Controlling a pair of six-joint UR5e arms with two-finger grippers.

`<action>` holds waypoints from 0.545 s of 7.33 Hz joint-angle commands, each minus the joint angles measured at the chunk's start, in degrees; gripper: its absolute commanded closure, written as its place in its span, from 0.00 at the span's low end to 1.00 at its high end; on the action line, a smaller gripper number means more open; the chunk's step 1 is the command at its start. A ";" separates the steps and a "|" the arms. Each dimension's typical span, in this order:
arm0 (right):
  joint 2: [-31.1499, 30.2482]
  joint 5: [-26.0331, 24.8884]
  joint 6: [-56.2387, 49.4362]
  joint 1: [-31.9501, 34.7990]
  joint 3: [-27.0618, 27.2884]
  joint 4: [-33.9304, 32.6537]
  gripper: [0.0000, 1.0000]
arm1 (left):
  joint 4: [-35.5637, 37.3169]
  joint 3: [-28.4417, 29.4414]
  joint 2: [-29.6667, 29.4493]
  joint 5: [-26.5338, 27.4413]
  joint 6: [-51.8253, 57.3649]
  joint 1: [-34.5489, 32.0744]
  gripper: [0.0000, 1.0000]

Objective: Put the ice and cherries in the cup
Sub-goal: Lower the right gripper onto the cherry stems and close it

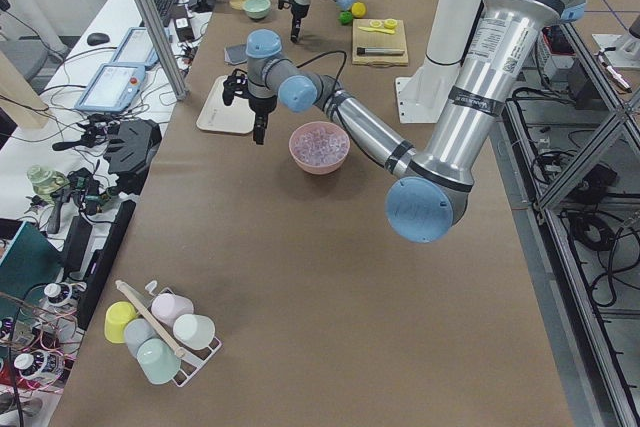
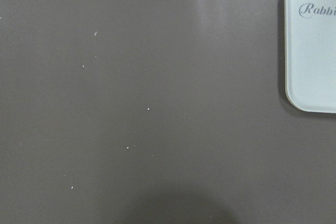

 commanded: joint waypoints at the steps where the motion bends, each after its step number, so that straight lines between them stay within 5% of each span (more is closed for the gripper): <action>1: 0.07 0.07 0.29 0.27 0.33 0.03 0.87 | 0.00 -0.53 0.41 0.00 0.10 -0.09 0.03; 4: 0.07 0.16 0.29 0.28 1.90 -0.32 1.00 | 0.00 -0.54 0.85 -0.09 0.19 -0.27 0.03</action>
